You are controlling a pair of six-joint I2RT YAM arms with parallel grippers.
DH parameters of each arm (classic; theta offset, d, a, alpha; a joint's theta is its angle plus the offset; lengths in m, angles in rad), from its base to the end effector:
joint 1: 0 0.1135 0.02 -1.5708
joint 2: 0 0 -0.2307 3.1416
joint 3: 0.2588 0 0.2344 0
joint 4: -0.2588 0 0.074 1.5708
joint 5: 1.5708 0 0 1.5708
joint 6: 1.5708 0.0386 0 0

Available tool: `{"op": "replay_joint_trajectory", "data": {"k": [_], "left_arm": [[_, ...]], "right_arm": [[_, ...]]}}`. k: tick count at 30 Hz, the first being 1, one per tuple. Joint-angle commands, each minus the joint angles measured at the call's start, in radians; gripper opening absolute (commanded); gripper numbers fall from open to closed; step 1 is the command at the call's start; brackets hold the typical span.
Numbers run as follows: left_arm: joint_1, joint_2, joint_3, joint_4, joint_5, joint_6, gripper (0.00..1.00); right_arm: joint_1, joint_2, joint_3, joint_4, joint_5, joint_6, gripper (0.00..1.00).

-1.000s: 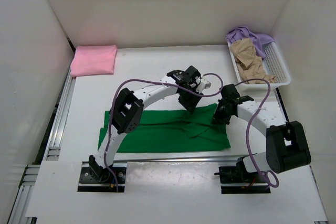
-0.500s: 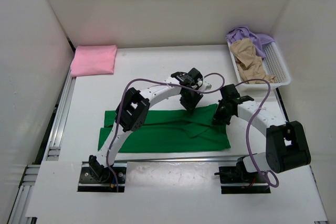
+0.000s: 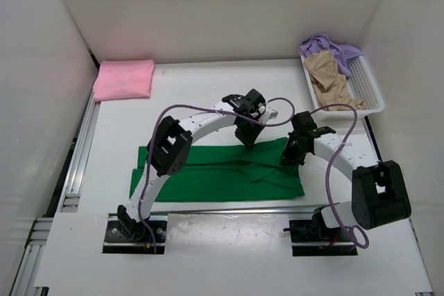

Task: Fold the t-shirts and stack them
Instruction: Fold the other side of the tshirt into a rectangle

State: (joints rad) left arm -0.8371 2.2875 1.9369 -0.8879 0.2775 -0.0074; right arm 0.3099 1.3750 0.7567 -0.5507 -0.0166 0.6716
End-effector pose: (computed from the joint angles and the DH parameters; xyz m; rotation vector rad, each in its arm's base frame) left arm 0.2876 -0.3348 0.1609 1.2303 2.6251 -0.5684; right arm 0.2270 0.0734 0.1537 0.4956 2.7362 0.2872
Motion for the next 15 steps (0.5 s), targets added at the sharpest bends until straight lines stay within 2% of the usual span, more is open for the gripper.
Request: {"op": "replay_joint_trajectory", "data": {"k": [1,8,13,15], "left_arm": [[-0.007,-0.166,-0.061,0.006,0.043,0.007,0.1],[-0.026,-0.207,-0.182,-0.013,0.126,0.007,0.1],[-0.06,-0.207,-0.266,-0.023,0.178,0.007,0.1],[-0.069,-0.207,-0.279,-0.023,0.205,0.007,0.1]], "right_arm": [[0.005,-0.047,0.001,-0.032,0.032,-0.03,0.0],[0.005,-0.079,-0.045,-0.032,0.007,-0.03,0.0],[0.005,-0.139,-0.105,-0.043,-0.028,-0.03,0.16],[0.005,-0.174,-0.125,-0.054,-0.037,-0.03,0.16]]}}
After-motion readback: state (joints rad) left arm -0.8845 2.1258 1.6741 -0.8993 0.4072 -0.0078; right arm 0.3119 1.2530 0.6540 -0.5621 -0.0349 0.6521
